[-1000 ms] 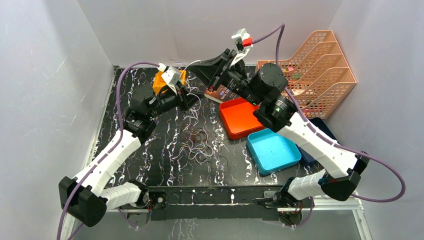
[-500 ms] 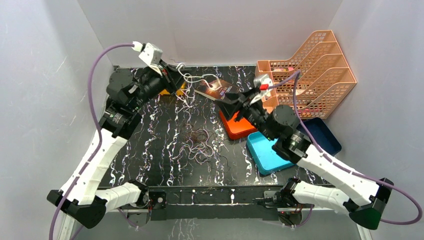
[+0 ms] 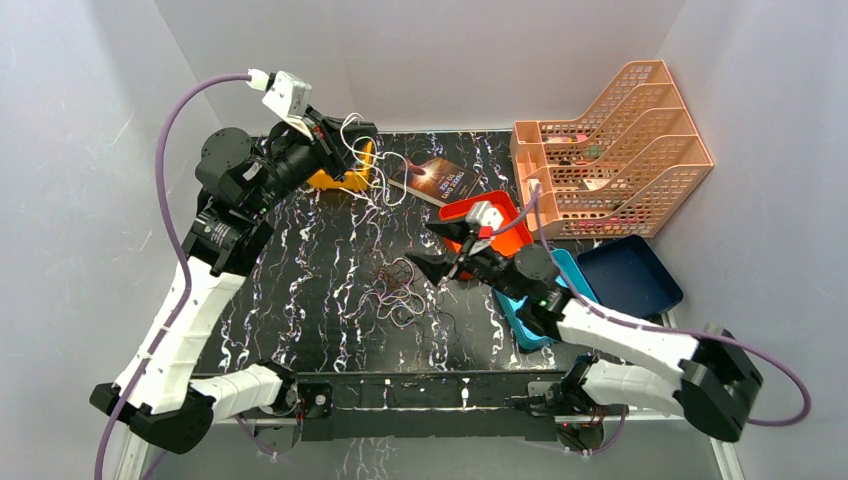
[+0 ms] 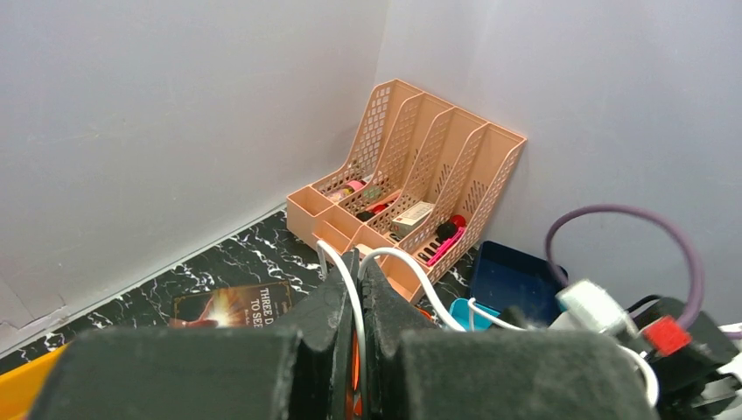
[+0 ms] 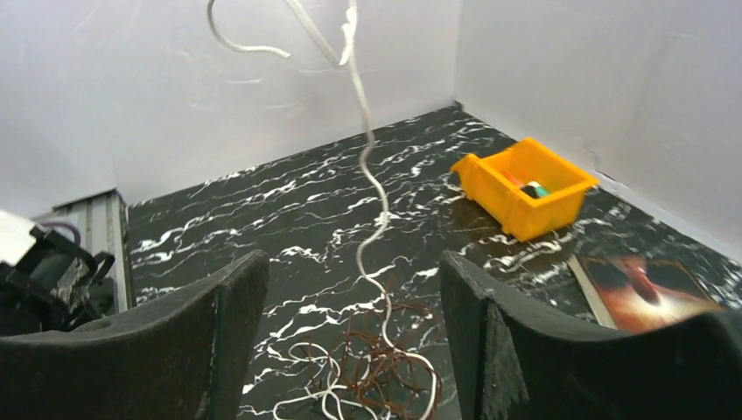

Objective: Untangle the cables
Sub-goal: Untie the cable.

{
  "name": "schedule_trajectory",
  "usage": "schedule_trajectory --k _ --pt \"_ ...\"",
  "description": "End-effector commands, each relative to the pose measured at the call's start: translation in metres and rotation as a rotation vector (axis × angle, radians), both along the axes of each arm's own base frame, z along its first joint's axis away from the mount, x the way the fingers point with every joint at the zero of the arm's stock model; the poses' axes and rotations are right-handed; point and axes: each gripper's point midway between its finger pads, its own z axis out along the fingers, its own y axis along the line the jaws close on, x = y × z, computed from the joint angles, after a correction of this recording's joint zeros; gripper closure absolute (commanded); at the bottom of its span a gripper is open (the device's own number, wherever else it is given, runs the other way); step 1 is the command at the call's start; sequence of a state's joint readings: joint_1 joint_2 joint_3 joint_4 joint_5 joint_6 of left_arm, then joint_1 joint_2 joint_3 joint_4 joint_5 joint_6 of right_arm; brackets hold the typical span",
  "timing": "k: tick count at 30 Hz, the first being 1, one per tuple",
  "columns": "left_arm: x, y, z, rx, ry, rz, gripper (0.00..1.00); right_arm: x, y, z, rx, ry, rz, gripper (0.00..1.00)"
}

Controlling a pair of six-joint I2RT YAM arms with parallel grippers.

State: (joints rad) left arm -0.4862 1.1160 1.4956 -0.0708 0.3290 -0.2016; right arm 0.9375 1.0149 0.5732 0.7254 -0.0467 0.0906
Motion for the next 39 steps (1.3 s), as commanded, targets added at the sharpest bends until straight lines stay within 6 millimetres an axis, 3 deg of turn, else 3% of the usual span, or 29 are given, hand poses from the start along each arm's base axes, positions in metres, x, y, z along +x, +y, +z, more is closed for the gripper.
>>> schedule_trajectory --k 1,13,17,20,21,25,26,30,31,33,34,36,39 --pt "-0.010 0.002 0.024 -0.032 -0.040 -0.018 1.00 -0.011 0.032 0.051 0.127 -0.209 0.145 0.20" --pt "-0.011 -0.001 0.021 -0.024 -0.019 -0.039 1.00 0.045 0.107 0.041 0.165 -0.229 0.143 0.22" --pt "-0.013 0.000 0.021 -0.023 -0.019 -0.038 1.00 0.056 0.116 0.036 0.191 -0.184 0.125 0.34" --pt "-0.012 0.005 0.021 -0.031 -0.022 -0.011 1.00 0.070 0.114 0.021 0.194 -0.120 0.061 0.51" --pt "-0.012 0.008 0.019 -0.042 -0.023 0.006 1.00 0.076 0.114 0.003 0.177 -0.061 0.033 0.68" --pt "-0.012 0.009 0.022 -0.044 -0.025 0.011 1.00 0.074 0.116 -0.032 0.137 0.041 0.051 0.99" --pt "-0.011 0.010 0.023 -0.043 -0.026 0.022 1.00 0.071 0.116 -0.040 0.131 0.064 0.062 1.00" --pt "-0.004 0.021 0.047 -0.051 -0.068 0.097 1.00 0.052 0.125 -0.157 0.010 0.358 0.133 1.00" --pt "-0.004 0.022 0.056 -0.042 -0.086 0.100 1.00 0.047 0.125 -0.174 -0.007 0.397 0.139 1.00" --pt "-0.010 0.030 0.094 -0.034 -0.184 0.125 1.00 0.041 0.126 -0.198 -0.047 0.456 0.142 1.00" --pt "-0.010 0.034 0.106 -0.027 -0.214 0.144 1.00 0.040 0.127 -0.204 -0.062 0.468 0.145 1.00" --pt "-0.009 0.035 0.109 -0.014 -0.223 0.157 1.00 0.040 0.126 -0.202 -0.077 0.464 0.140 0.99" --pt "-0.004 0.034 0.088 0.015 -0.184 0.162 1.00 0.040 0.118 -0.186 -0.135 0.431 0.116 0.78"
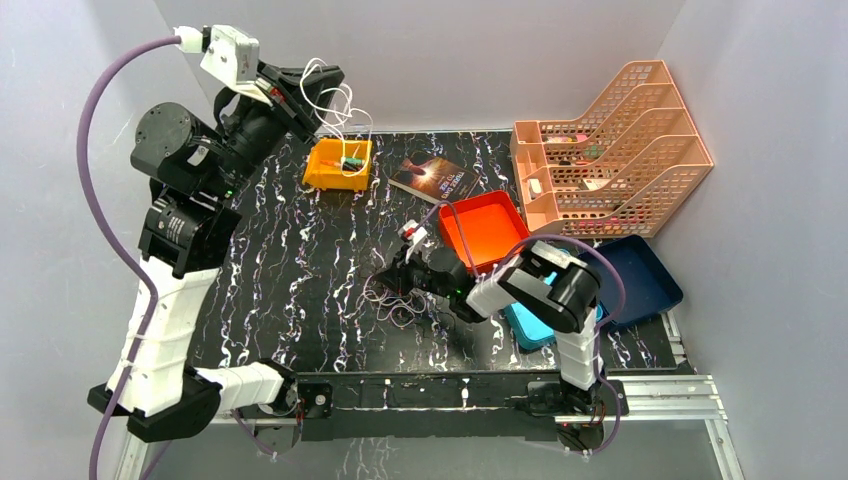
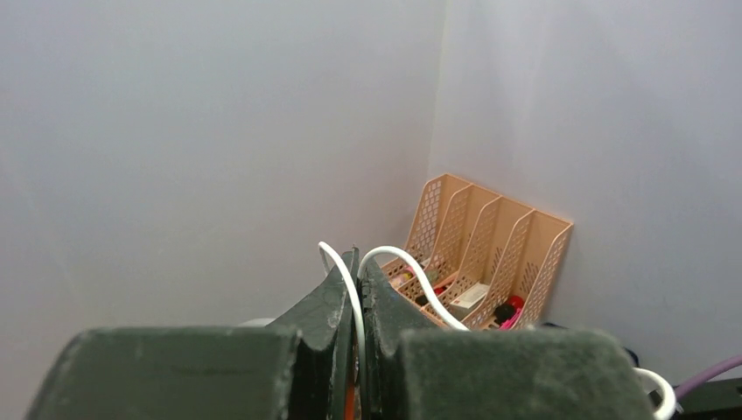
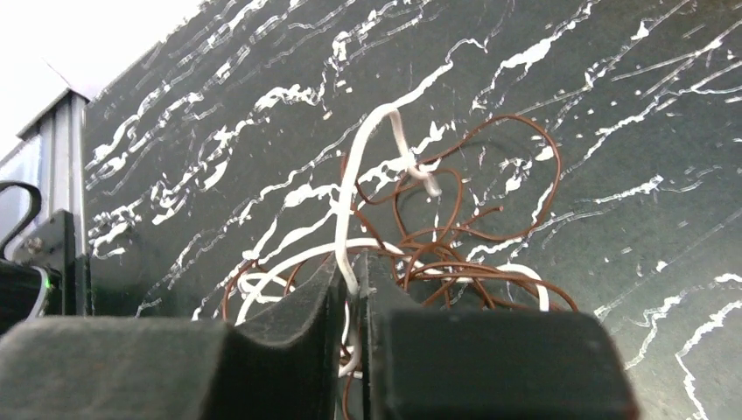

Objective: Untangle the cables
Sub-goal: Untie the cable.

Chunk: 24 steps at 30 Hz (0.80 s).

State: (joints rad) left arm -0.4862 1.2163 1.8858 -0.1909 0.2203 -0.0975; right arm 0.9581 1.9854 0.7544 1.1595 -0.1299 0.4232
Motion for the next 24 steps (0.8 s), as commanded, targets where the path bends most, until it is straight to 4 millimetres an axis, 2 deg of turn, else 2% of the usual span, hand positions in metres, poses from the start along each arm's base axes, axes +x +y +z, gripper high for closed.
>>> schedule_trajectory --k 1,3,5,9,13,18,22,24 --pt "0.008 0.004 -0.024 0.047 0.039 0.039 1.00 -0.001 -0.004 0.046 -0.006 -0.078 -0.001 0.73" --pt "0.009 0.004 -0.030 0.055 0.053 0.041 1.00 -0.001 -0.012 0.052 -0.045 -0.080 -0.019 0.65" --pt "0.009 0.004 -0.036 0.059 0.066 0.042 1.00 -0.002 -0.022 0.070 -0.070 -0.098 -0.035 0.61" --pt "0.014 0.002 -0.053 0.071 0.103 0.045 1.00 -0.003 -0.048 0.071 -0.196 -0.087 -0.087 0.48" --pt "0.017 0.003 -0.068 0.081 0.137 0.057 1.00 -0.007 -0.075 0.068 -0.304 -0.077 -0.126 0.41" --pt "0.021 0.002 -0.082 0.097 0.167 0.064 1.00 -0.016 -0.102 0.079 -0.355 -0.089 -0.152 0.31" --pt "0.023 0.002 -0.090 0.109 0.190 0.068 1.00 -0.015 -0.127 0.101 -0.370 -0.116 -0.231 0.19" --pt "0.024 0.002 -0.094 0.114 0.198 0.070 1.00 -0.016 -0.138 0.111 -0.366 -0.121 -0.264 0.16"
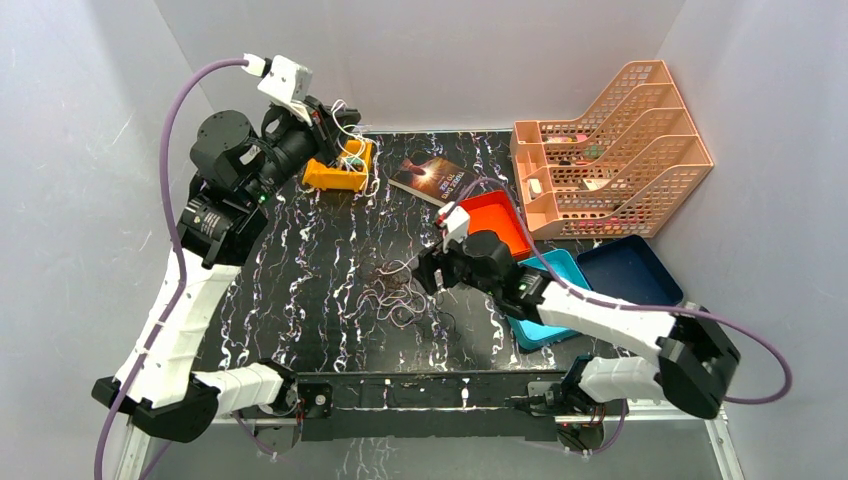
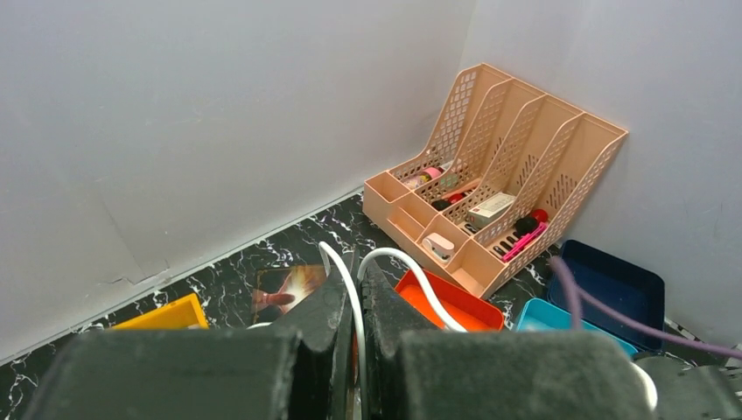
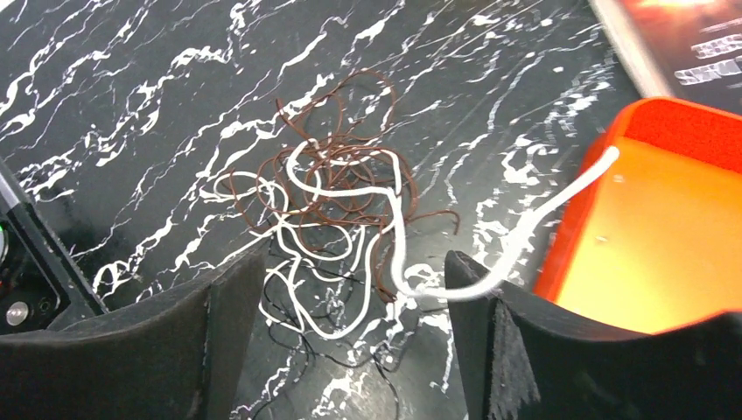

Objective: Untangle the cables
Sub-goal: Untie the cable.

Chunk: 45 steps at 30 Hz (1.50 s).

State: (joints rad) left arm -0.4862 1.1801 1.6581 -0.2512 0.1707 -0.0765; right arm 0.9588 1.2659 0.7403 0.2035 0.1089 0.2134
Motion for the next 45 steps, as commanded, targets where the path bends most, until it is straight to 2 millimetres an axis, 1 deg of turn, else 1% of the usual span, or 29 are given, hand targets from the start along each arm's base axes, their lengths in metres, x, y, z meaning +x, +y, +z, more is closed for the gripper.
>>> schedule_trajectory --k 1,3,5,7,8,9,10,11,12,13,14,15,17,19,22,25,29,32,34,37,40,42,45 --pt "-0.007 0.009 0.002 -0.006 -0.015 0.019 1.00 0.000 -0.031 0.026 -0.016 -0.051 -0.094 0.16" --pt "-0.007 0.008 -0.002 -0.002 -0.006 0.020 1.00 -0.003 -0.037 0.036 0.015 -0.045 -0.111 0.14" --pt "-0.006 0.008 -0.006 0.002 0.002 0.018 1.00 -0.010 -0.034 0.039 0.039 -0.012 -0.094 0.14" --pt "-0.007 0.008 -0.008 0.001 0.005 0.016 1.00 -0.017 -0.023 0.039 0.045 0.036 -0.040 0.14" --pt "-0.008 0.009 -0.008 0.000 0.006 0.019 1.00 -0.023 -0.013 0.041 0.042 0.066 0.011 0.14" --pt "-0.009 0.009 -0.008 -0.001 0.006 0.018 1.00 -0.024 -0.006 0.040 0.024 0.090 0.040 0.14" --pt "-0.009 0.009 -0.009 0.000 0.007 0.019 1.00 -0.025 0.000 0.044 0.018 0.101 0.065 0.14" --pt "-0.010 0.010 -0.009 0.000 0.007 0.020 1.00 -0.023 0.007 0.054 0.028 0.099 0.078 0.13" --pt "-0.011 0.011 -0.009 0.000 0.009 0.022 1.00 -0.021 0.011 0.056 0.033 0.097 0.081 0.13" --pt "-0.012 0.011 -0.009 0.000 0.010 0.023 1.00 -0.019 0.015 0.066 0.063 0.075 0.084 0.13" --pt "-0.013 0.012 -0.009 0.000 0.012 0.022 1.00 -0.016 0.016 0.071 0.085 0.060 0.075 0.13" --pt "-0.013 0.012 -0.009 0.000 0.016 0.021 1.00 -0.013 0.017 0.081 0.126 0.029 0.061 0.13" --pt "-0.016 0.011 -0.011 0.000 0.026 0.011 1.00 -0.010 0.013 0.097 0.201 -0.012 0.031 0.13" --pt "-0.018 0.007 -0.015 0.004 0.038 -0.014 1.00 -0.013 0.008 0.117 0.298 -0.059 0.026 0.13" --pt "-0.023 -0.002 -0.022 0.009 0.057 -0.072 1.00 -0.031 0.002 0.156 0.437 -0.181 0.112 0.14" --pt "-0.025 -0.010 -0.030 0.002 0.082 -0.115 1.00 -0.049 -0.006 0.190 0.517 -0.281 0.189 0.14" --pt "-0.034 -0.025 -0.045 0.000 0.114 -0.219 1.00 -0.061 -0.020 0.239 0.567 -0.431 0.225 0.15" --pt "-0.039 -0.032 -0.058 0.004 0.134 -0.271 1.00 -0.073 -0.025 0.269 0.576 -0.518 0.285 0.15" --pt "-0.040 -0.035 -0.065 0.008 0.149 -0.291 1.00 -0.083 -0.027 0.285 0.583 -0.554 0.333 0.15" --pt "-0.043 -0.041 -0.076 0.014 0.181 -0.331 1.00 -0.086 -0.027 0.300 0.596 -0.593 0.350 0.13" --pt "-0.044 -0.050 -0.088 0.013 0.228 -0.382 1.00 -0.074 -0.022 0.307 0.582 -0.612 0.314 0.13" --pt "-0.043 -0.051 -0.093 0.013 0.247 -0.386 1.00 -0.061 -0.018 0.308 0.571 -0.593 0.262 0.12" --pt "-0.041 -0.052 -0.096 0.013 0.248 -0.380 1.00 -0.047 -0.007 0.300 0.545 -0.543 0.227 0.12"
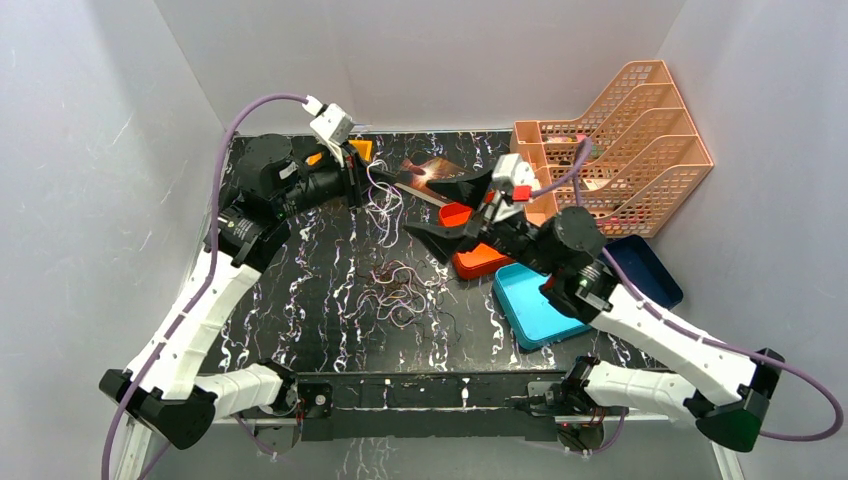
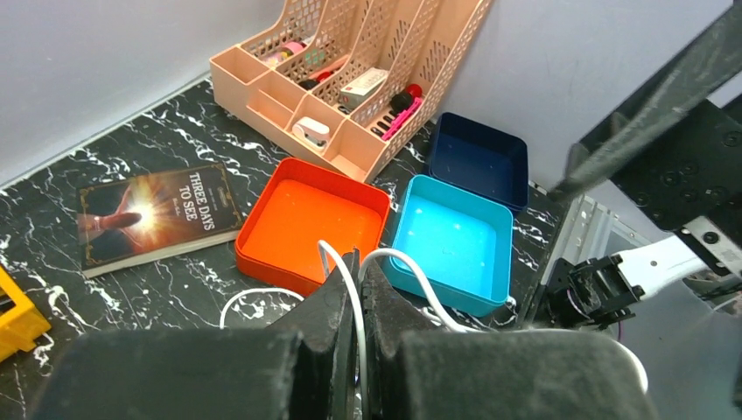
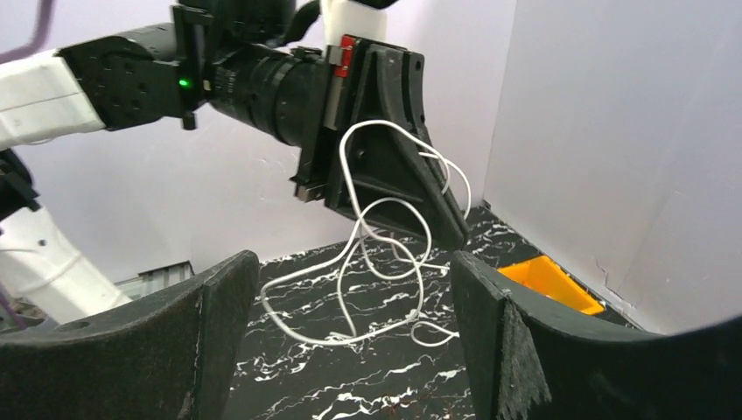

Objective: Untangle the cables
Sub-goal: Untie the cable, then place the cable in the bin.

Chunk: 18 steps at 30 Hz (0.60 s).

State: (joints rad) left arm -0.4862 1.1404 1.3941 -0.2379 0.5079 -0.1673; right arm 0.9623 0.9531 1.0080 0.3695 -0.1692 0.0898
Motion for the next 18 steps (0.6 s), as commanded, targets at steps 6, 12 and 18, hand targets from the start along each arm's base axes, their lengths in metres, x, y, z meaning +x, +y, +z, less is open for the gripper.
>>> schedule_trajectory --k 6,12,18 --pt "-0.004 -0.005 0.001 -0.025 0.002 -0.040 1.00 0.024 0.024 0.005 0.022 0.044 -0.029 0.14" --pt "-0.002 -0.005 -0.001 -0.023 0.005 -0.035 1.00 0.037 0.041 -0.007 0.045 0.148 -0.026 0.12" --pt "-0.002 -0.008 0.001 -0.029 0.007 -0.047 1.00 0.041 0.058 -0.021 0.060 0.182 0.018 0.10"
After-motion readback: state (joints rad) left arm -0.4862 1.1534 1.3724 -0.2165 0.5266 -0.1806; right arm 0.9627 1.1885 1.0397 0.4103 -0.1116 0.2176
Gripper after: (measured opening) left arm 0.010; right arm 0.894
